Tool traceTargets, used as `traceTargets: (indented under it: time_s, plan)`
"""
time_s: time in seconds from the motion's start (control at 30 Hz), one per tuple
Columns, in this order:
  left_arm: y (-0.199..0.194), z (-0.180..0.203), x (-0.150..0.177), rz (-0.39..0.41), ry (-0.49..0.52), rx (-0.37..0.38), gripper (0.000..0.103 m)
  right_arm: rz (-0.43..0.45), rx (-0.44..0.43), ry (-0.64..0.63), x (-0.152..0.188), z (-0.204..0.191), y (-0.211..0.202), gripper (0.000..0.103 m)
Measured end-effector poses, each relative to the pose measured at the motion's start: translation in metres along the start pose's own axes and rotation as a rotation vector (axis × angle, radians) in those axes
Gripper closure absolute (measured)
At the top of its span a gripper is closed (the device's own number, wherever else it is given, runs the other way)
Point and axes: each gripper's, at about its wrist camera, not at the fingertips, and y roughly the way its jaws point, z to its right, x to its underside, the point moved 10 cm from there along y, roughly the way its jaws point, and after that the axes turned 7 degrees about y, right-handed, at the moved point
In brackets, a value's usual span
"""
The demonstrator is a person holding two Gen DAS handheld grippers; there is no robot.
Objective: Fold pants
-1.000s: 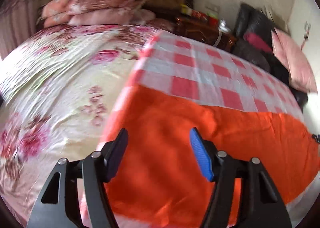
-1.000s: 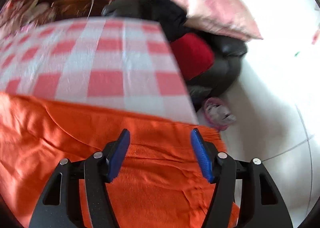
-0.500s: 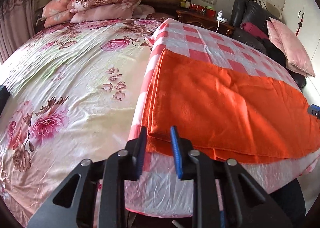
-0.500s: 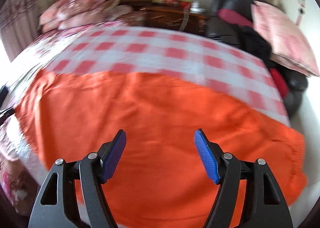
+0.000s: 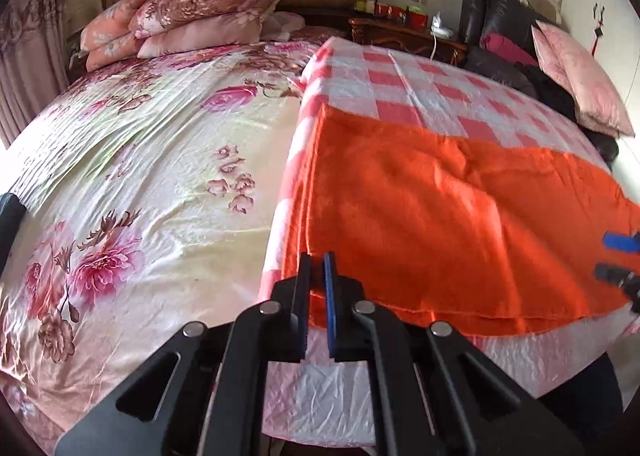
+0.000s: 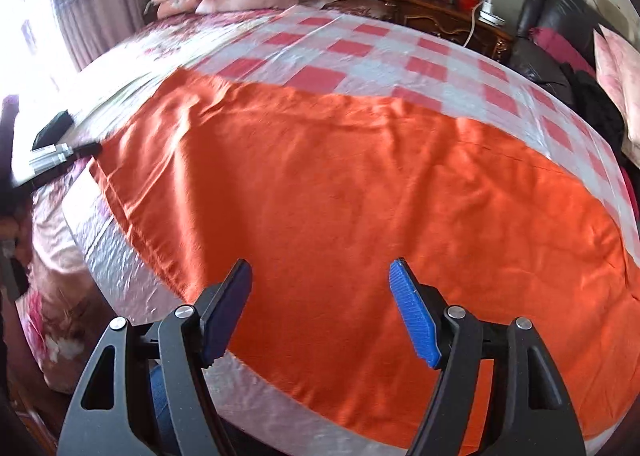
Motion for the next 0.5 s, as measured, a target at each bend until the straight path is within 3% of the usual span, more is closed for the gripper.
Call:
traceTargets:
  time_s: [0.13, 0.3, 0.37, 0.47, 0.5]
  plan:
    - [-0.024, -0.016, -0.005, 0.036, -0.061, 0.021, 0.097, -0.033, -0.007, -0.026, 0.009, -0.008, 0.008, 0.031]
    - [-0.011, -0.024, 0.024, -0.028, -0.109, 0.036, 0.097, -0.052, 0.001, -0.067, 0.016, -0.016, 0.012, 0.029]
    - [-0.009, -0.023, 0.030, -0.020, -0.131, 0.048, 0.096, -0.054, 0.003, -0.072, 0.018, -0.017, 0.012, 0.028]
    - [-0.010, -0.029, 0.028, -0.006, -0.174, 0.065, 0.090, -0.068, 0.007, -0.065, 0.017, -0.016, 0.013, 0.027]
    - [-0.012, -0.032, 0.027, 0.004, -0.187, 0.067, 0.084, -0.067, 0.012, -0.068, 0.016, -0.015, 0.013, 0.027]
